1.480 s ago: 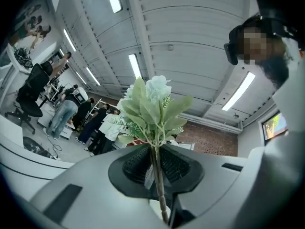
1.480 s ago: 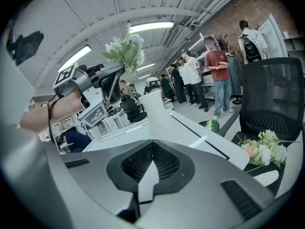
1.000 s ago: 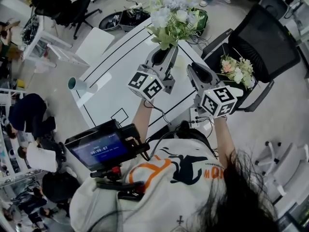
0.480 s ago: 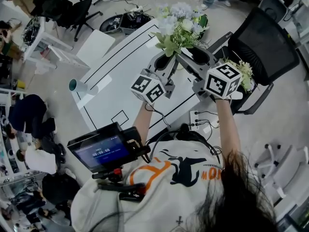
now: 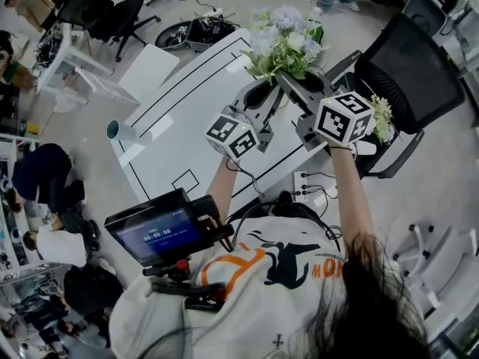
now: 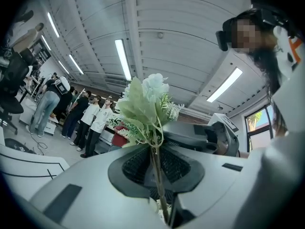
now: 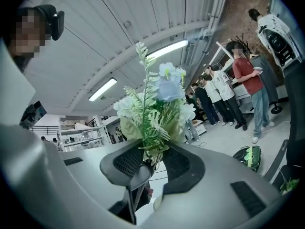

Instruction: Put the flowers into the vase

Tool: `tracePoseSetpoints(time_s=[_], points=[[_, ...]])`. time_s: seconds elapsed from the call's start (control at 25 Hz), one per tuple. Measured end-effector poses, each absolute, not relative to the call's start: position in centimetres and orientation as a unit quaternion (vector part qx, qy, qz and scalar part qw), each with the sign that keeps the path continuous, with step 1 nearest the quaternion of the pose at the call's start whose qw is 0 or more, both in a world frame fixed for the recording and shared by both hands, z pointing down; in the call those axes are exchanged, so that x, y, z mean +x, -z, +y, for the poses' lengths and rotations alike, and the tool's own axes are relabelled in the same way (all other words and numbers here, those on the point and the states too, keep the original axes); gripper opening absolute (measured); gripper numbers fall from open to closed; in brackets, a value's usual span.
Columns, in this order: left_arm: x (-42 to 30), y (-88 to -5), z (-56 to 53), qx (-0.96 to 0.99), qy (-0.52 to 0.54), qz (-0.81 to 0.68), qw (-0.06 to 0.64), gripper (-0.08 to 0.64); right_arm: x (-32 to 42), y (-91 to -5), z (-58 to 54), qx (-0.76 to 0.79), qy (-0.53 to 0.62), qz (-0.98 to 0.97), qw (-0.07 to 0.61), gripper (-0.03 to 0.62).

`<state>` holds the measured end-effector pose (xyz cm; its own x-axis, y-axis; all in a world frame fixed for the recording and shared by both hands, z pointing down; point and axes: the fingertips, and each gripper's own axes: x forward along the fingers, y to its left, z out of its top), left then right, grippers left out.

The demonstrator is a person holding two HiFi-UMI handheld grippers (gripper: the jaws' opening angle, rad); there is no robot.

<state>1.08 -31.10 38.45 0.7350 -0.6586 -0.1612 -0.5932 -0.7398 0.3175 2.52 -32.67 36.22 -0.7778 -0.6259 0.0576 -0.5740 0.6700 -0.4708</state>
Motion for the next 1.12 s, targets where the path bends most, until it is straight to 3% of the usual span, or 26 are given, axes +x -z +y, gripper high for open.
tracePoseSetpoints(time_s=[0.28, 0.56, 1.12], points=[[0.9, -37.7, -31.1, 0.928, 0.112, -0.347, 0.079, 0.109, 2.3, -34.8, -32.0, -0.33, 0.179, 0.925, 0.06, 0.061], [1.3, -39.1, -30.5, 0.935, 0.055, -0.347, 0.054, 0.124, 3.2, -32.3, -32.4, -0.322, 0.181, 0.922, 0.116, 0.055], [-0.4, -45.4, -29.1, 0.935, -0.038, -0.343, 0.08, 0.227, 4.3, -30.5, -33.2, -0.344, 0.066, 0.928, 0.129, 0.054]])
